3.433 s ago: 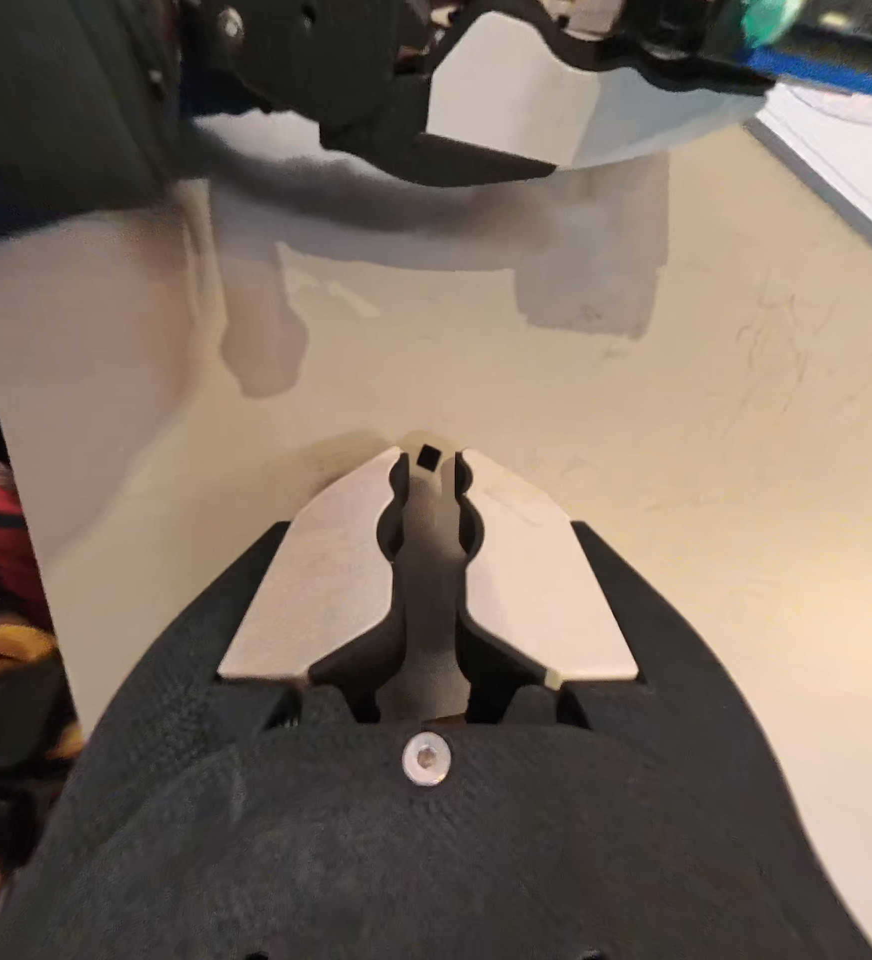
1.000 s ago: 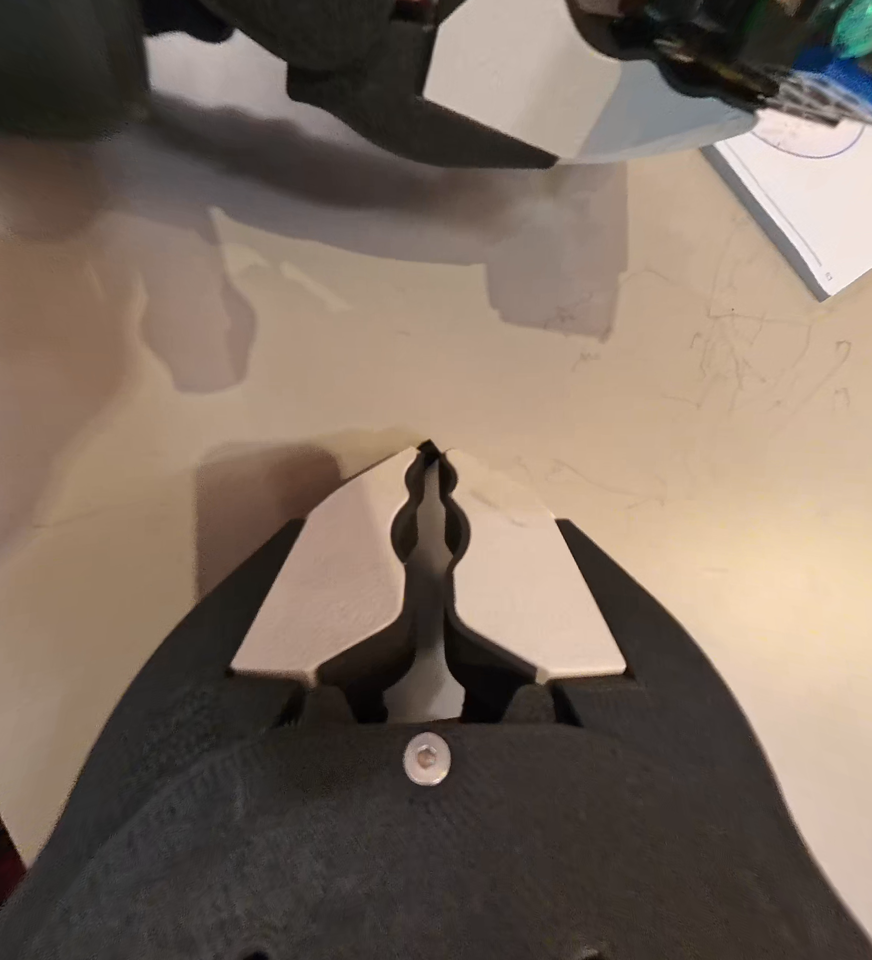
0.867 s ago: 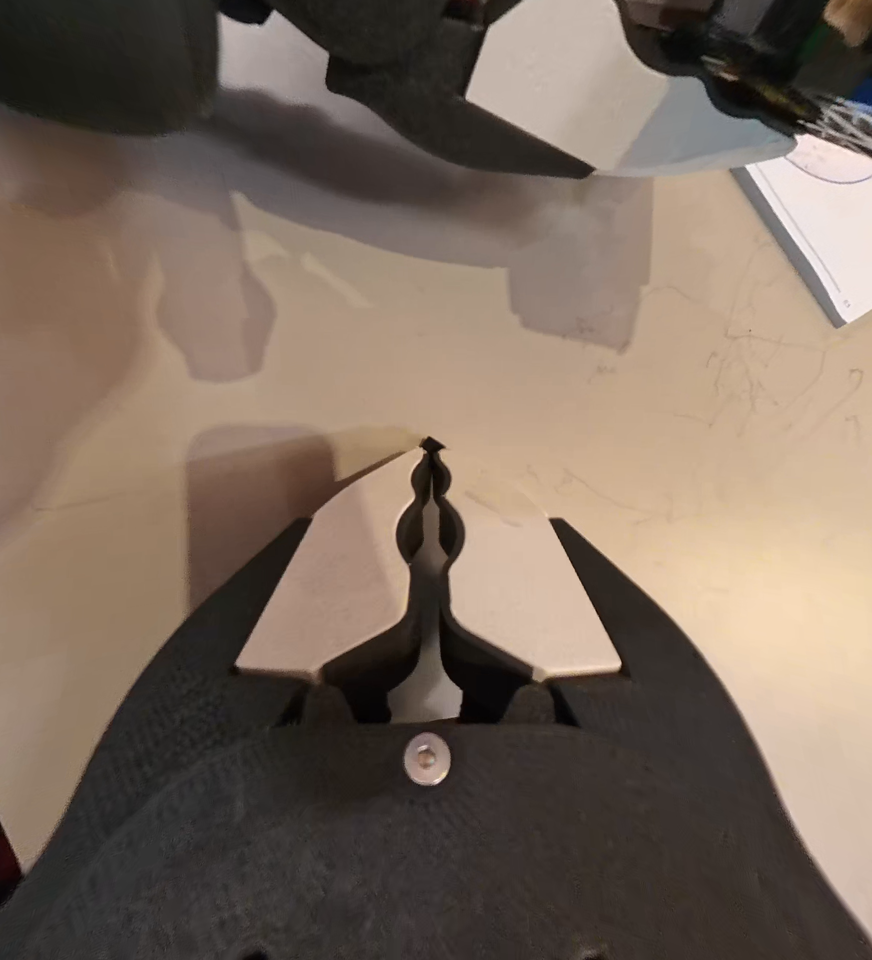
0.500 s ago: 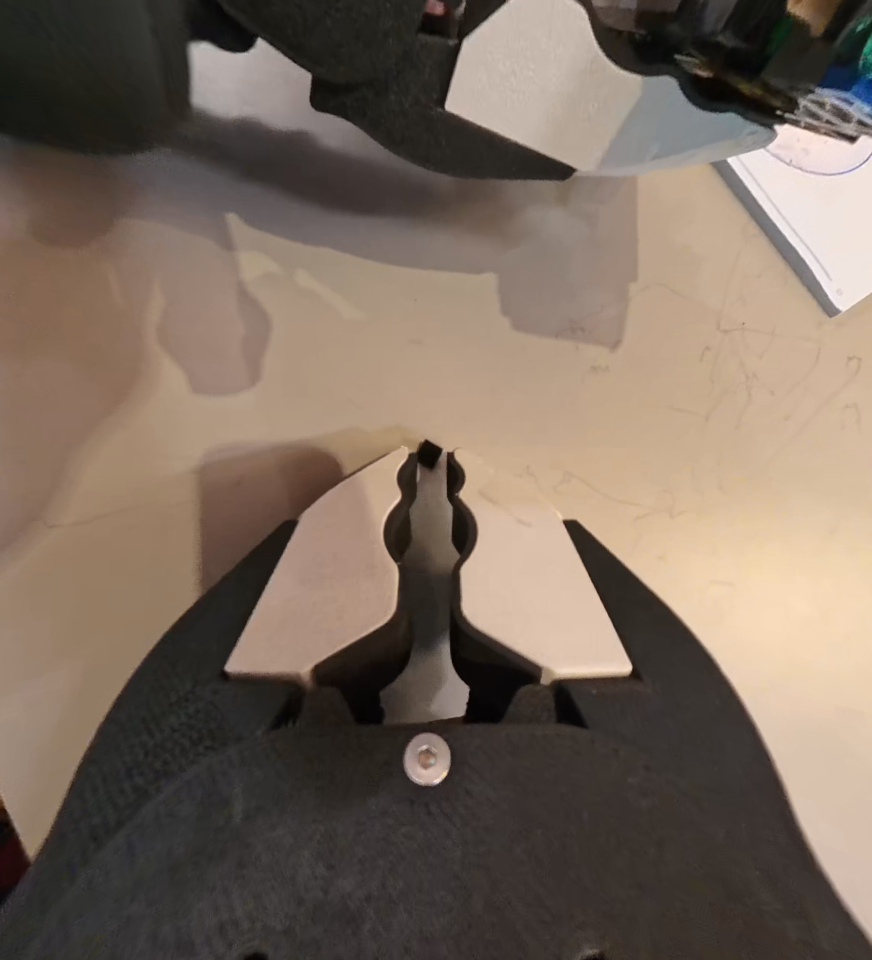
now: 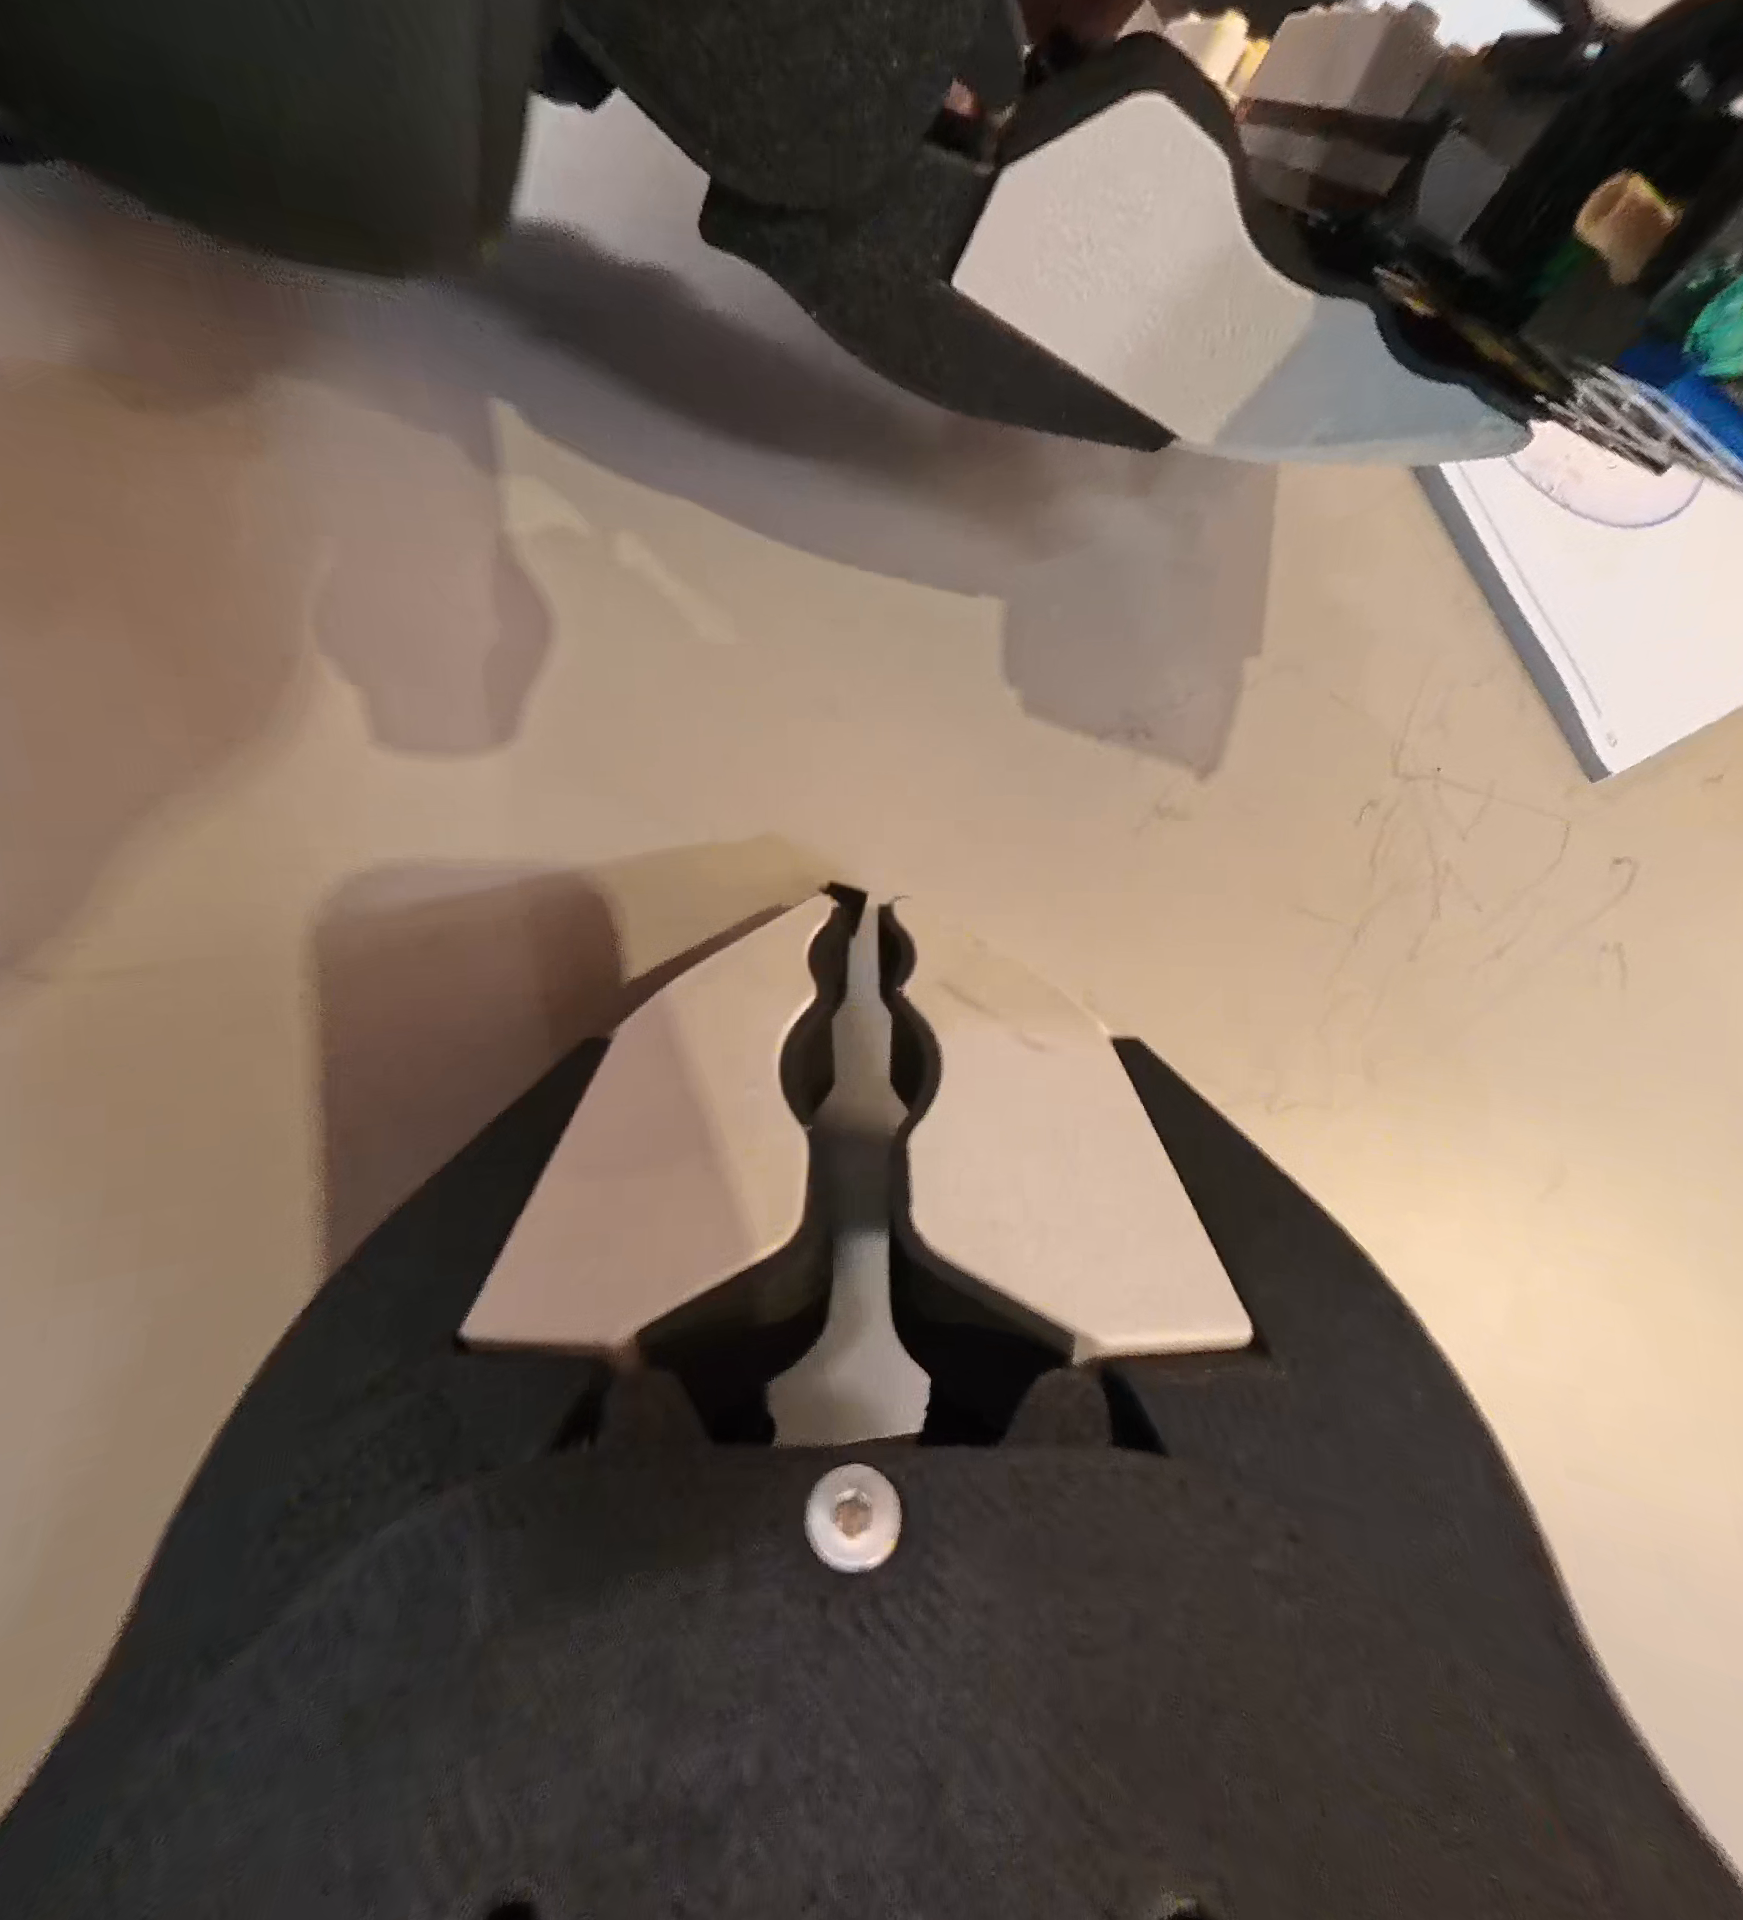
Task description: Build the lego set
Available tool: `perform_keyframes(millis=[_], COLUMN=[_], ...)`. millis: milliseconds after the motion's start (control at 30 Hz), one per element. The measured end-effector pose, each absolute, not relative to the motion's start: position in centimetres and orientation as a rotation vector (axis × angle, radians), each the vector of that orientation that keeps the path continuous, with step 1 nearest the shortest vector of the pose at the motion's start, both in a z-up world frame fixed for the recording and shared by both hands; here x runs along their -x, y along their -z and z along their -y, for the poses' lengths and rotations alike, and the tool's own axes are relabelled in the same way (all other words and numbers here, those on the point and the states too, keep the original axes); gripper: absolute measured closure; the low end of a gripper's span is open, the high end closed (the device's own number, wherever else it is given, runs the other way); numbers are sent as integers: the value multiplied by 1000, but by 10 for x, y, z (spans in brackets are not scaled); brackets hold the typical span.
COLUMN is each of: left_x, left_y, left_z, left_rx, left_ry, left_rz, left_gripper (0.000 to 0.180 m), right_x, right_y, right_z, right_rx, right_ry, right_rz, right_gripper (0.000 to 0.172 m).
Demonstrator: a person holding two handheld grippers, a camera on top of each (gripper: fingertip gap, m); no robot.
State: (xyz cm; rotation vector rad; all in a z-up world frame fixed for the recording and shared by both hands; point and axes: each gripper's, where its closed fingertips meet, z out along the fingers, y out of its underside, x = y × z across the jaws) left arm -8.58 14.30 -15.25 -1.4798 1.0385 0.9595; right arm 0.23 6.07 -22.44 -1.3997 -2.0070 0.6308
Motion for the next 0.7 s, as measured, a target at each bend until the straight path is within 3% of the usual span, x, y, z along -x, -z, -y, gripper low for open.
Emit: perform_keyframes(millis=[167, 500, 700], left_x=[87, 87, 90], left_y=[153, 153, 151], left_z=[-143, -145, -145], left_rx=[1483, 1480, 1479], left_ry=[-961, -968, -974], left_rz=[-1042, -1045, -1034], left_gripper=[152, 152, 152], right_x=[-2, 2, 1], right_y=[229, 231, 228], right_z=[-57, -58, -60], right_rx=[1456, 1384, 1300], right_ry=[-703, -662, -698], right_rz=[2026, 2058, 2103], right_gripper=[158, 171, 164])
